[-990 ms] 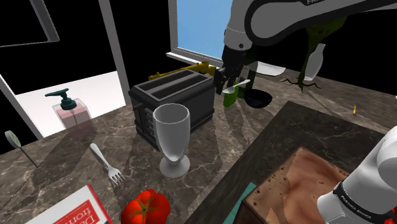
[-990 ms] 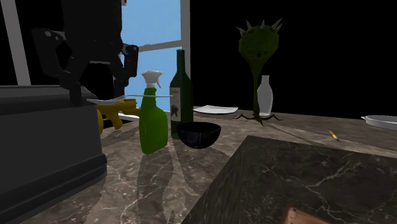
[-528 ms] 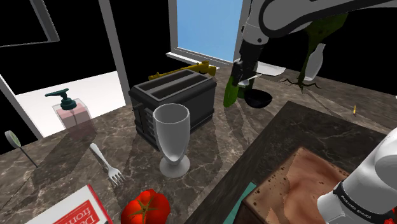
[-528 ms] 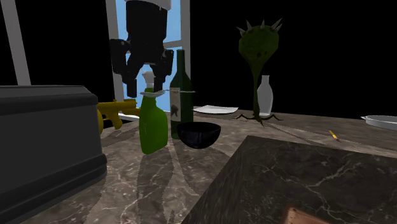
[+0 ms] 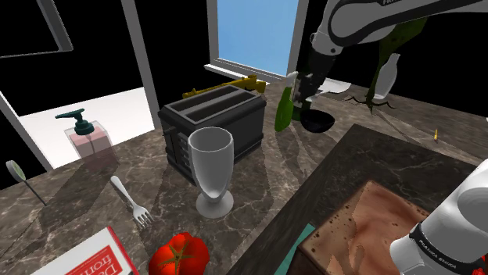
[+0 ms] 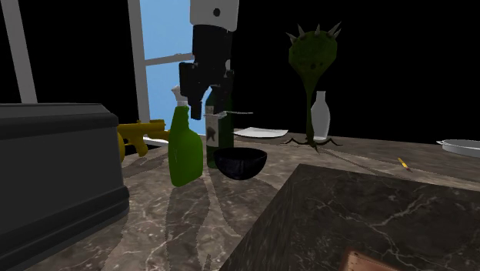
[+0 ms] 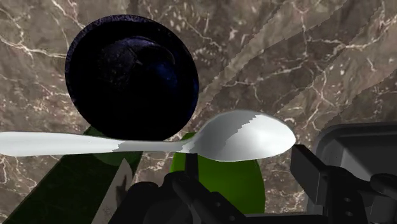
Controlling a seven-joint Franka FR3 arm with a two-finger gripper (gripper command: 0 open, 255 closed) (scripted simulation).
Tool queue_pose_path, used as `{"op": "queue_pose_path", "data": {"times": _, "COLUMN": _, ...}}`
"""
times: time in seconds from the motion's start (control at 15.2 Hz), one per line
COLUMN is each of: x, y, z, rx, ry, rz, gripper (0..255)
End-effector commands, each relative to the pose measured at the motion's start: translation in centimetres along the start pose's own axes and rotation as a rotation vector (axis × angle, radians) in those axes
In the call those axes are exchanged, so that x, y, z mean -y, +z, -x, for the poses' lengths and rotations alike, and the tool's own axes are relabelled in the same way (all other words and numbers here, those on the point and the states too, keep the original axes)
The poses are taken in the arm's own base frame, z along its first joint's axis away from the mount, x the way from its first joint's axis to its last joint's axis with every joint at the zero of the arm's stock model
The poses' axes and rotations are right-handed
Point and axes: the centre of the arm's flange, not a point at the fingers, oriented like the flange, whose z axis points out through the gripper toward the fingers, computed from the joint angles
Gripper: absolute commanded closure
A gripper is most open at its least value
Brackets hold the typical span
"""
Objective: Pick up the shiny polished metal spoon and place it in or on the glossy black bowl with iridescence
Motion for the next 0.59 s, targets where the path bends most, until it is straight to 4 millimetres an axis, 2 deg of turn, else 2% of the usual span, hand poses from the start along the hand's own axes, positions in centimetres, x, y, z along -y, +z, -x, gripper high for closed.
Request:
{"op": "queue_pose_path", "data": {"times": 0.0, "x": -0.2, "y": 0.9, "z": 0.2, "rx": 0.0, "ry": -0.001, "rz": 0.0, "gripper": 255}}
{"op": "queue_pose_path", "data": {"times": 0.53, "x": -0.1, "y": 5.0, "z": 0.9, "rx": 0.0, "ry": -0.001, "rz": 0.0, "gripper": 255}}
